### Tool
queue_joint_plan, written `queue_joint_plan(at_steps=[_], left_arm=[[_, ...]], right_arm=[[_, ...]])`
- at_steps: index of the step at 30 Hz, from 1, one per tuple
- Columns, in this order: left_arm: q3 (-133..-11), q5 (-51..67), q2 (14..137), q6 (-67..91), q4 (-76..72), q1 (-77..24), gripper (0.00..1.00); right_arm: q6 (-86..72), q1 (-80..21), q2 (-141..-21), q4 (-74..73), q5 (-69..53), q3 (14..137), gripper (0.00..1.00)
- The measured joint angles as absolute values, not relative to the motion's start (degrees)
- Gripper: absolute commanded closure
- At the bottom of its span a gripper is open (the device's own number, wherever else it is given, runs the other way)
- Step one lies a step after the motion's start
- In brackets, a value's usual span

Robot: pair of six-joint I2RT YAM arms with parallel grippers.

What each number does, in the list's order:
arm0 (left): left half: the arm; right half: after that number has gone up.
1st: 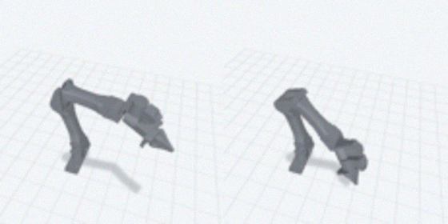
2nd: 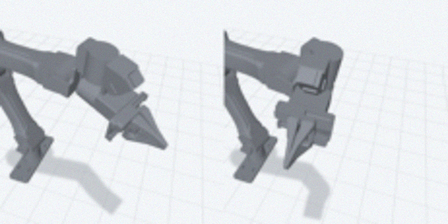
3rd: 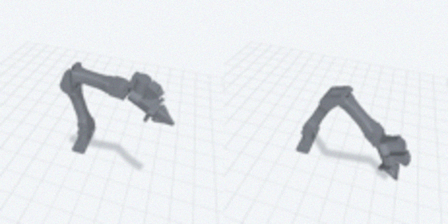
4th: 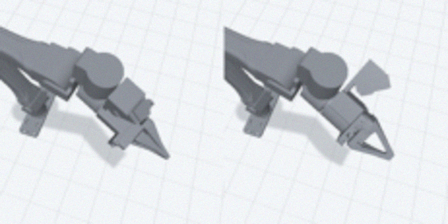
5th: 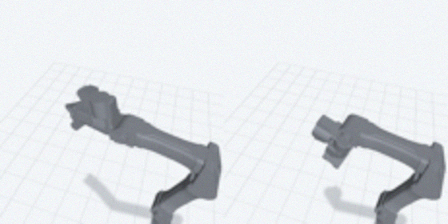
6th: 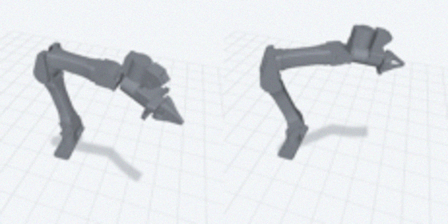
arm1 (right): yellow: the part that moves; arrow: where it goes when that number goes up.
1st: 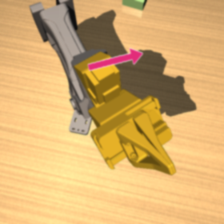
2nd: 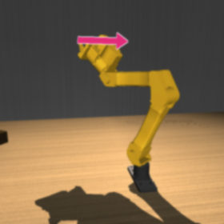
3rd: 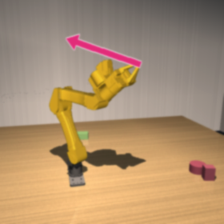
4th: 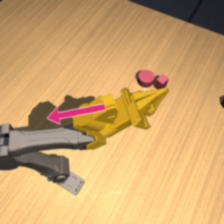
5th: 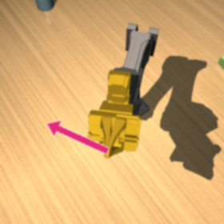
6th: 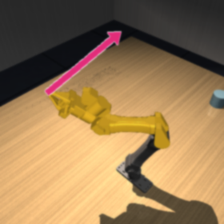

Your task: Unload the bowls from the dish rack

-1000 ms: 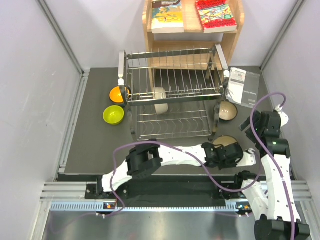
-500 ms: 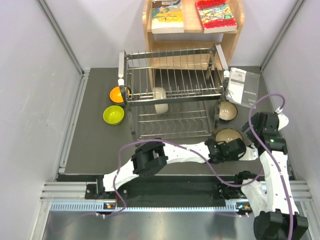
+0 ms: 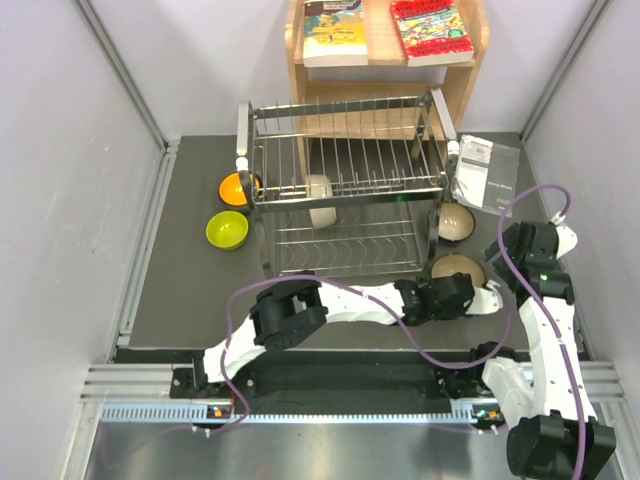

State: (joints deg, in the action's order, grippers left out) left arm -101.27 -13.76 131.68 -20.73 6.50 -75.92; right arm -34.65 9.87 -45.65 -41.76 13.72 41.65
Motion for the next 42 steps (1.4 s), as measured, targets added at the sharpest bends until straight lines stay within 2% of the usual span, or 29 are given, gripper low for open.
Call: queue_joint_plan(at_steps=[7,14,27,31,37,42], left_arm=[[-94.4,-13.2,127.0,-19.7,0.4,-75.7,0.44],[-92.9,-14.6,124.9,-18.0,-4.6,-75.3,0.42],[-90.2,-14.0,124.2,-15.5,-7.1,-75.4,0.44],[-86.5,-13.8,123.3,-14.6,-7.1,-75.4,0.44],[-82.2,-13.3,121.3,-13.6,-8.2,-75.5,0.44],[-81.9,-13.6,120.9,-13.1,-9.4,-75.5,0.43]], right_arm=[[-34.7,9.9,-46.2,-41.1,12.2,41.5,0.14],[-34.7,9.9,-46.3,-40.3,11.2,40.1,0.14],[-34.7,9.9,-48.6,-39.4,10.0,38.8,0.14],[-34.7,9.9,-48.6,-39.4,9.4,38.6,0.17],[-34.7,9.9,-50.0,-39.0,8.2,38.1,0.33],[-34.7,9.9,-50.1,-39.0,7.2,36.8,0.34]])
